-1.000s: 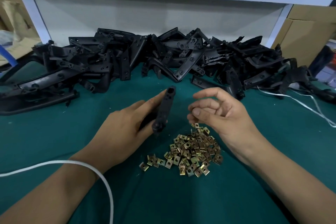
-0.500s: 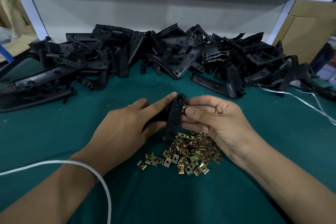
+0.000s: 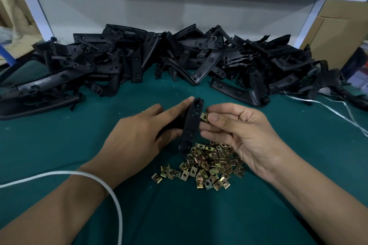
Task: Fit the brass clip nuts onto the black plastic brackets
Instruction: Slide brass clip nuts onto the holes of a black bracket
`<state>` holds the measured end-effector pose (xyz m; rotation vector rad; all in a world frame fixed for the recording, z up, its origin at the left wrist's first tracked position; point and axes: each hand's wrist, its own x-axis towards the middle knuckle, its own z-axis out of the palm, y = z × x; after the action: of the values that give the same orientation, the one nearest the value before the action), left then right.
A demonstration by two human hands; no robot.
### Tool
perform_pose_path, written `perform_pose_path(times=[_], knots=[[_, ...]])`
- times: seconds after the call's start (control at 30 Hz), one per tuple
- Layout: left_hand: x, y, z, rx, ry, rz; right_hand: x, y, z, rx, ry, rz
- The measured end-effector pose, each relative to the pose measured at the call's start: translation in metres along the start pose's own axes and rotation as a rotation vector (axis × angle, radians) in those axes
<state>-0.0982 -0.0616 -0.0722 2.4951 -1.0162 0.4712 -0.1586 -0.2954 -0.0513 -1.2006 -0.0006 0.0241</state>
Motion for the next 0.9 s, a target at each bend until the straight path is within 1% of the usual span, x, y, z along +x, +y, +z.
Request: perform_pose_path(times=[0.3,0.47,0.57,0.73,0.9], knots=[[0.002,0.002,-0.001,0.06,-0.035,0.005,0.001,-0.001,-0.001,-0.047,0.019,-0.001],[0.001,0.002,-0.001,0.056,-0.033,0.018,0.0,0.0,0.0,-0.046,0.019,-0.016],[0.001,0.003,0.0,0.069,-0.024,0.001,0.0,0.004,0.004,-0.026,0.036,-0.055],[0.003,0.011,0.004,0.126,0.011,-0.057,-0.001,0.014,0.014,-0.021,0.122,-0.182],[0.005,0.012,0.005,0.11,0.022,-0.037,-0.002,0.014,0.015,0.004,0.109,-0.156]])
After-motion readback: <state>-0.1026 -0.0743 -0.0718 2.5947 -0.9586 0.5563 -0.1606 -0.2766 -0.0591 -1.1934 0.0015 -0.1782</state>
